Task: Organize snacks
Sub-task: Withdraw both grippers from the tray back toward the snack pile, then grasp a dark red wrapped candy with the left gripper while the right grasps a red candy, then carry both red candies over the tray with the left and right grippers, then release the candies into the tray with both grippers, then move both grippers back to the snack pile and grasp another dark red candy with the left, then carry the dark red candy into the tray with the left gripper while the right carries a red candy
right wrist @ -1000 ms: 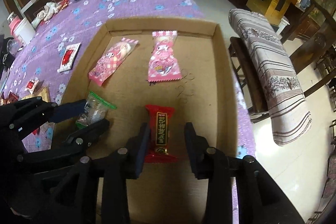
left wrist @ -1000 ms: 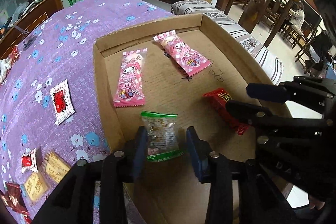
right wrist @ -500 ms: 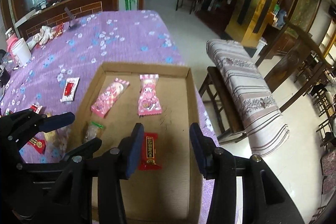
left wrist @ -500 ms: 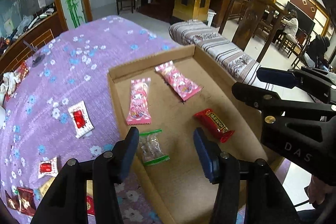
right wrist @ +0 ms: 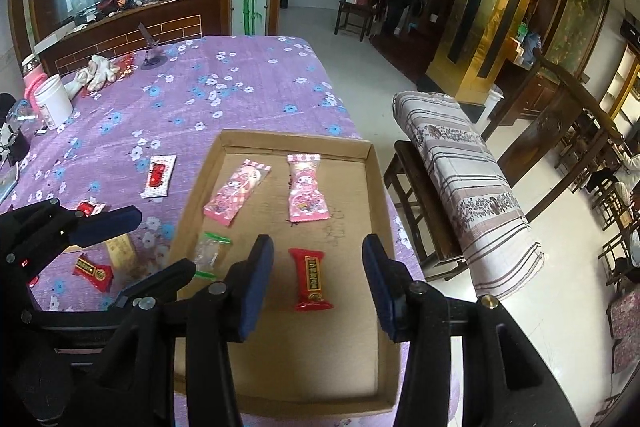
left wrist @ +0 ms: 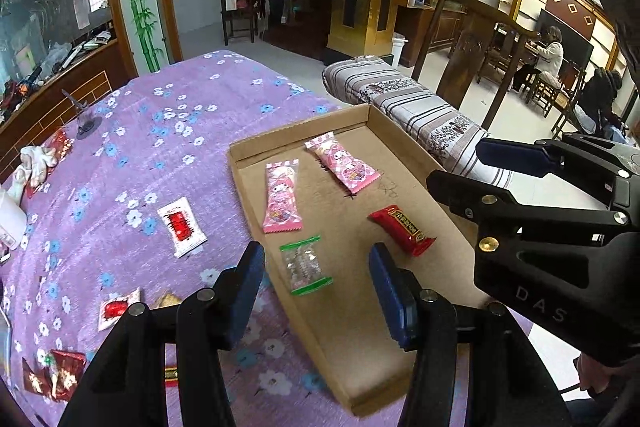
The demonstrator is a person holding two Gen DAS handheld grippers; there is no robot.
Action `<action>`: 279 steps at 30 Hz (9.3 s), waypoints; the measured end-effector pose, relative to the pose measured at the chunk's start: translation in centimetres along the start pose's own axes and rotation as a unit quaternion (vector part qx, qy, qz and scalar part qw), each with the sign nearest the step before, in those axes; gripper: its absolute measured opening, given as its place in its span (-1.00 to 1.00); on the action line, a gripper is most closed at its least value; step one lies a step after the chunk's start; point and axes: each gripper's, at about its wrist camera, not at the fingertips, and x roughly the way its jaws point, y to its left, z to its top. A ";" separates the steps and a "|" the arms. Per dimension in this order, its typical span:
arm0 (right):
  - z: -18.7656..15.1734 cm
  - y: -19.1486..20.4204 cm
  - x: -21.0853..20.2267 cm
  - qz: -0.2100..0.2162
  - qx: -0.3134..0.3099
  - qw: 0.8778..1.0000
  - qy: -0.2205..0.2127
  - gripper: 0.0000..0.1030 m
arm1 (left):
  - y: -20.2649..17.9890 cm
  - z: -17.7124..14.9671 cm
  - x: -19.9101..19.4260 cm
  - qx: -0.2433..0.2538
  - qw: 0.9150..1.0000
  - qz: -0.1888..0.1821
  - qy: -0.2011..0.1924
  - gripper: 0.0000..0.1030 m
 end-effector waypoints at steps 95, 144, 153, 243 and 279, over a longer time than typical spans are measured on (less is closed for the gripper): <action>-4.0 29.2 2.3 0.292 -0.116 0.938 0.146 -0.91 | 26.2 -15.7 -10.4 -0.208 0.969 0.134 0.012 -0.34; -5.8 -3.7 4.3 0.146 0.143 0.971 0.124 -0.91 | -2.4 -1.5 3.3 0.008 0.998 -0.037 0.044 -0.35; -6.3 -4.0 6.7 0.142 0.134 0.969 0.152 -0.91 | -4.0 -2.2 7.3 0.016 0.995 -0.048 0.086 -0.35; -3.8 23.2 8.2 0.262 -0.205 0.931 0.153 -0.45 | 21.7 -15.1 -5.7 -0.163 0.977 0.117 0.073 -0.43; -7.4 -2.5 6.2 0.111 0.135 0.973 0.148 -0.86 | -4.6 -3.6 5.8 0.071 0.989 -0.079 0.107 -0.43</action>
